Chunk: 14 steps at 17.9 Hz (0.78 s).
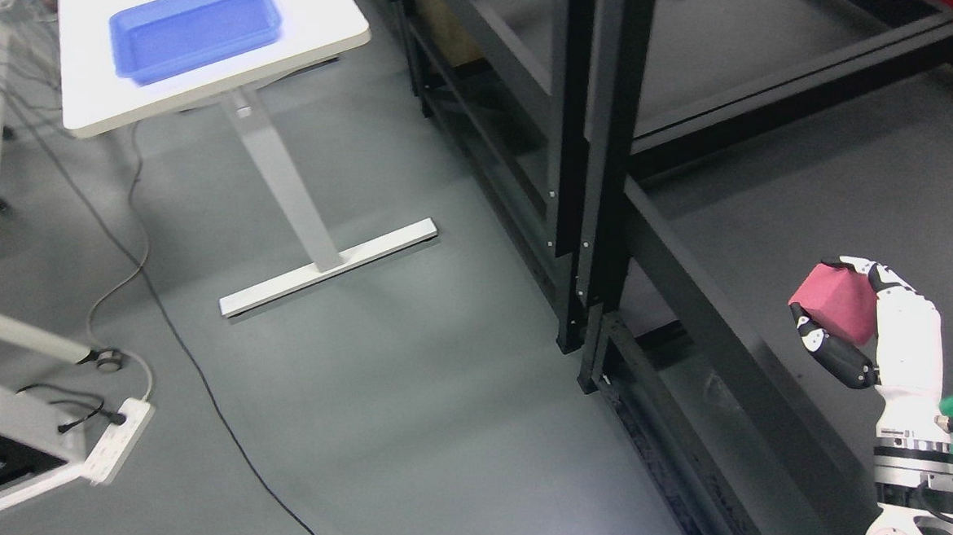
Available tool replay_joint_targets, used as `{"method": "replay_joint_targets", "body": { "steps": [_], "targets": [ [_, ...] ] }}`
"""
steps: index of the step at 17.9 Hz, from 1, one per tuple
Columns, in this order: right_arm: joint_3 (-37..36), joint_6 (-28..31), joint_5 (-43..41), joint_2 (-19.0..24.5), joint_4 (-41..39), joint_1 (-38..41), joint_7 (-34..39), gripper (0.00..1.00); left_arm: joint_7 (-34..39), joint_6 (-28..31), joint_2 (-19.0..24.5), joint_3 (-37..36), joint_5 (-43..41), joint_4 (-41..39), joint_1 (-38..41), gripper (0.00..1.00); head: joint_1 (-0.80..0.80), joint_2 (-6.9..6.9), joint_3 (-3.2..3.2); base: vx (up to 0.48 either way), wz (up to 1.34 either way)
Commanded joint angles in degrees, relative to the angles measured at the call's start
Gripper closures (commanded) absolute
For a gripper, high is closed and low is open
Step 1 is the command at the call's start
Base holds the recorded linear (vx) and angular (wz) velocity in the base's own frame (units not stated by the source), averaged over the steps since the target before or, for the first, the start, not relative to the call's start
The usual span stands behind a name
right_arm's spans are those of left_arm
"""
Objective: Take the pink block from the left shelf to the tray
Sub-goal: 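Carry the pink cube in the right hand while turning toward the blue tray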
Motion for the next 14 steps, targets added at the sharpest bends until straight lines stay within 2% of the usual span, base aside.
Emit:
{"method": "replay_joint_targets", "body": {
  "steps": [1,6,14],
  "targets": [
    [0.11,0.02,0.00,0.17,-0.03,-0.05,-0.02,0.97,0.02,-0.03,1.00,0.00,-0.09,-1.00,-1.41,0.00,0.00,0.00,0.00,-0.092,0.69],
    [0.11,0.02,0.00,0.43,-0.03,-0.41,-0.02,0.97,0.02,-0.03,1.00,0.00,-0.09,-1.00,-1.41,0.00,0.00,0.01,0.00,-0.078,0.60],
    [0.11,0.02,0.00,0.34,-0.03,-0.58,-0.02,0.96,0.02,-0.03,1.00,0.00,-0.09,-1.00,-1.32,0.00,0.00,0.01,0.00,-0.037,0.27]
  ]
}}
